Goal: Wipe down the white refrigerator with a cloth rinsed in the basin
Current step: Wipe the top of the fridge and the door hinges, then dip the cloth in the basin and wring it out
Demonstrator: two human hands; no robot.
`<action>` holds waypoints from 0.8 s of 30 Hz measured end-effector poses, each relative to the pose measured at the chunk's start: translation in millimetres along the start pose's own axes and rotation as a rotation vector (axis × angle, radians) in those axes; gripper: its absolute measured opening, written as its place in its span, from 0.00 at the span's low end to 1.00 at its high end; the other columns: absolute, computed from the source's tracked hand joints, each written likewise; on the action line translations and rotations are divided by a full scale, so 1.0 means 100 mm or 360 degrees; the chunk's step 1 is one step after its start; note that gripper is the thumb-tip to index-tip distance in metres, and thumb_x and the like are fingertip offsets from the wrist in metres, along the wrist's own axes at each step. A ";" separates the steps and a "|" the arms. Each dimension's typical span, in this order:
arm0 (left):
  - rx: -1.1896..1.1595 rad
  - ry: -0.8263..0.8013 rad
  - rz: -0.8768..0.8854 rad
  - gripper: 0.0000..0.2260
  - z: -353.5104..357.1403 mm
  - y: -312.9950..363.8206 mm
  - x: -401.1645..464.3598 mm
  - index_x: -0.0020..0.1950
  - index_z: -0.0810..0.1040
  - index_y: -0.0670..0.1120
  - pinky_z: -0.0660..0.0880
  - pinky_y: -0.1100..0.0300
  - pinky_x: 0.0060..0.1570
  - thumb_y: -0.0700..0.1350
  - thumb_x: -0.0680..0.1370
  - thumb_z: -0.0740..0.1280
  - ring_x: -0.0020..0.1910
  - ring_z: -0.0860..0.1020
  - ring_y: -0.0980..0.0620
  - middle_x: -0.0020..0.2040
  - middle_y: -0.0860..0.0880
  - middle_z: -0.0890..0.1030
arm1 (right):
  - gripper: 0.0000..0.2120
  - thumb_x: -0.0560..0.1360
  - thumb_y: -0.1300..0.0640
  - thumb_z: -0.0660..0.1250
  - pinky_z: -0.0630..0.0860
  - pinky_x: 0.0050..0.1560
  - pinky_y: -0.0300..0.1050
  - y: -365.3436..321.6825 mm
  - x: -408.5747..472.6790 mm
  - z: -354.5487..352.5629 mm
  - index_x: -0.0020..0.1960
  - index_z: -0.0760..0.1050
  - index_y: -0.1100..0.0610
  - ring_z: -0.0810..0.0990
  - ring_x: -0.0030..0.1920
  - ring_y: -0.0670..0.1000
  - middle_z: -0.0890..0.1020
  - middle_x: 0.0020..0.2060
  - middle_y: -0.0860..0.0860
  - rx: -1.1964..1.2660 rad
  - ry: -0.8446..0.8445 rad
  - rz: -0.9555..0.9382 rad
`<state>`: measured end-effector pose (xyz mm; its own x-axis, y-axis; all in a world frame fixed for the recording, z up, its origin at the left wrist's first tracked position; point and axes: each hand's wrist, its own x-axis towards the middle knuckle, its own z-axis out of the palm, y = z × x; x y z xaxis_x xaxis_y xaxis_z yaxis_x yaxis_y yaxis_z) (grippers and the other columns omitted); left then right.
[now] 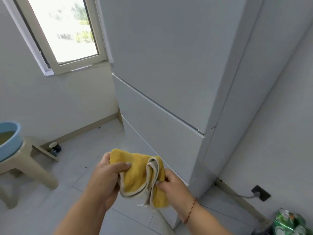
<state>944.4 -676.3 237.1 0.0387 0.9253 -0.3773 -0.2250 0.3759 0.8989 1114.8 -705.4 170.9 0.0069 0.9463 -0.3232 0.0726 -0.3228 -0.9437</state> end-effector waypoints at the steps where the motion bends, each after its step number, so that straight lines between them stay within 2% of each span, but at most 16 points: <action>1: -0.0030 -0.0004 0.0012 0.15 -0.06 0.07 0.01 0.57 0.74 0.43 0.80 0.48 0.40 0.29 0.74 0.65 0.44 0.80 0.39 0.49 0.37 0.78 | 0.10 0.68 0.58 0.65 0.76 0.51 0.43 -0.01 0.04 0.04 0.49 0.77 0.55 0.80 0.51 0.51 0.82 0.49 0.54 -0.0002 -0.0049 -0.0004; 2: -0.0064 -0.0015 0.0025 0.16 -0.12 0.13 0.02 0.58 0.74 0.43 0.79 0.49 0.38 0.29 0.74 0.64 0.45 0.80 0.39 0.49 0.38 0.78 | 0.15 0.63 0.58 0.64 0.77 0.52 0.44 -0.01 0.09 0.08 0.49 0.78 0.58 0.81 0.49 0.50 0.83 0.46 0.53 0.0040 -0.0087 -0.0007; 3: -0.0101 -0.0034 0.0045 0.17 -0.19 0.20 0.03 0.59 0.75 0.44 0.79 0.50 0.38 0.29 0.74 0.64 0.45 0.81 0.39 0.49 0.38 0.79 | 0.18 0.61 0.58 0.62 0.77 0.49 0.40 -0.01 0.16 0.11 0.48 0.78 0.61 0.81 0.44 0.46 0.84 0.41 0.49 0.0090 -0.0127 -0.0013; 5: -0.0164 -0.0089 0.0076 0.18 -0.31 0.32 0.06 0.61 0.75 0.45 0.80 0.50 0.40 0.30 0.74 0.65 0.45 0.82 0.40 0.49 0.40 0.80 | 0.18 0.58 0.59 0.59 0.74 0.44 0.34 -0.04 0.31 0.14 0.46 0.78 0.59 0.77 0.38 0.41 0.81 0.34 0.43 0.0144 -0.0166 -0.0005; 7: -0.0168 -0.0115 0.0110 0.18 -0.43 0.44 0.12 0.61 0.76 0.46 0.81 0.50 0.41 0.31 0.75 0.65 0.44 0.82 0.41 0.48 0.41 0.81 | 0.22 0.56 0.59 0.58 0.72 0.47 0.39 -0.09 0.49 0.21 0.49 0.78 0.57 0.76 0.44 0.46 0.81 0.43 0.49 0.0221 -0.0162 -0.0043; 9: -0.0162 -0.0124 0.0141 0.18 -0.59 0.58 0.20 0.62 0.76 0.45 0.81 0.50 0.41 0.31 0.74 0.64 0.44 0.82 0.41 0.47 0.41 0.81 | 0.23 0.57 0.59 0.58 0.72 0.47 0.40 -0.21 0.72 0.33 0.51 0.77 0.57 0.77 0.48 0.48 0.80 0.50 0.54 0.0276 -0.0173 -0.0106; 12: -0.0140 -0.0176 0.0139 0.24 -0.76 0.77 0.36 0.61 0.77 0.44 0.81 0.50 0.39 0.31 0.66 0.64 0.42 0.82 0.41 0.47 0.40 0.81 | 0.24 0.57 0.60 0.59 0.73 0.50 0.40 -0.45 1.04 0.52 0.53 0.76 0.55 0.77 0.53 0.48 0.79 0.54 0.54 0.0278 -0.0273 -0.0225; 14: -0.0149 -0.0193 0.0137 0.25 -0.91 0.92 0.51 0.61 0.77 0.43 0.81 0.51 0.38 0.31 0.65 0.59 0.42 0.81 0.41 0.48 0.39 0.80 | 0.28 0.58 0.60 0.61 0.71 0.59 0.43 -0.62 1.35 0.71 0.59 0.74 0.50 0.73 0.63 0.46 0.77 0.60 0.49 0.0163 -0.0433 -0.0291; 17: -0.0194 -0.0224 0.0133 0.28 -1.13 1.16 0.77 0.59 0.78 0.40 0.80 0.49 0.40 0.32 0.60 0.57 0.43 0.80 0.40 0.48 0.39 0.78 | 0.33 0.63 0.63 0.63 0.62 0.72 0.53 -0.79 1.87 1.04 0.66 0.69 0.43 0.64 0.72 0.45 0.71 0.68 0.43 0.0072 -0.0935 -0.0291; 18: -0.0233 -0.0239 0.0141 0.28 -1.18 1.22 0.84 0.58 0.77 0.39 0.79 0.48 0.42 0.33 0.59 0.57 0.43 0.79 0.39 0.48 0.38 0.78 | 0.33 0.65 0.65 0.63 0.65 0.70 0.54 -0.84 1.99 1.15 0.67 0.69 0.43 0.67 0.70 0.47 0.73 0.67 0.45 0.0079 -0.1103 -0.0231; 19: -0.0285 -0.0236 0.0154 0.27 -1.26 1.31 0.96 0.57 0.77 0.38 0.79 0.47 0.43 0.33 0.59 0.57 0.43 0.79 0.39 0.48 0.38 0.78 | 0.30 0.67 0.66 0.63 0.71 0.66 0.50 -0.90 2.15 1.31 0.66 0.71 0.45 0.73 0.66 0.48 0.77 0.63 0.46 0.0109 -0.1241 -0.0137; 21: -0.0382 -0.0197 0.0170 0.24 -1.40 1.43 1.14 0.55 0.77 0.38 0.80 0.46 0.42 0.34 0.60 0.56 0.42 0.80 0.38 0.47 0.38 0.78 | 0.23 0.68 0.63 0.65 0.78 0.52 0.43 -0.91 2.36 1.51 0.62 0.73 0.51 0.82 0.51 0.47 0.84 0.50 0.47 0.0106 -0.1384 0.0043; 24: -0.0587 0.0089 0.0168 0.20 -1.77 1.57 1.40 0.54 0.77 0.38 0.79 0.44 0.47 0.36 0.65 0.56 0.44 0.81 0.38 0.46 0.37 0.80 | 0.26 0.62 0.54 0.75 0.77 0.55 0.50 -0.91 2.73 1.75 0.59 0.77 0.58 0.81 0.48 0.51 0.82 0.47 0.54 0.0056 -0.1536 0.0141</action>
<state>742.4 -496.1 286.0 -0.0540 0.9499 -0.3078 -0.5606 0.2263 0.7966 935.2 -420.5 155.8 -0.8117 0.5025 -0.2977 0.0814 -0.4074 -0.9096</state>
